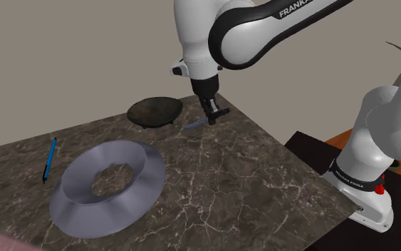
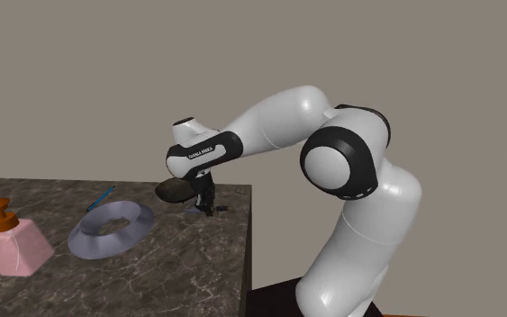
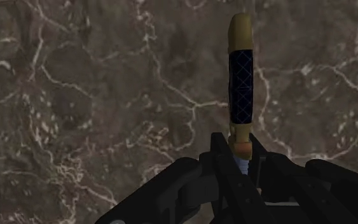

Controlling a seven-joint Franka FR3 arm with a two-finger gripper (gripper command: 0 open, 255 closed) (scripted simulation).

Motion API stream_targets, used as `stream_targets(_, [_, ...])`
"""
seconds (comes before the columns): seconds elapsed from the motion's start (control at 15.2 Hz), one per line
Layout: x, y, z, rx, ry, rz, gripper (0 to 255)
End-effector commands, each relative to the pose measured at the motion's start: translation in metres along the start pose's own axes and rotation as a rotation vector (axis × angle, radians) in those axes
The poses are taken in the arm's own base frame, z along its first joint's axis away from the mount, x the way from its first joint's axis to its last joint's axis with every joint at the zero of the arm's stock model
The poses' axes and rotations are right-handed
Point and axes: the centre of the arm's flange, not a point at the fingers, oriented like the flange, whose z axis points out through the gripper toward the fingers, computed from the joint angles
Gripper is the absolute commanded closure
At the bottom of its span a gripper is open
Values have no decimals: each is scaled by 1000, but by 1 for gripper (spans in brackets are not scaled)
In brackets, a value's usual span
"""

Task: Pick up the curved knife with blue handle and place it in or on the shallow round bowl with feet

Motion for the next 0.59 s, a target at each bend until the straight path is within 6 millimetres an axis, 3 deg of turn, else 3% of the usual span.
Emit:
stream_targets(0.0, [-1, 1, -9, 1, -1, 0, 255])
stream_targets(0.53, [-8, 3, -51, 1, -1, 0, 255])
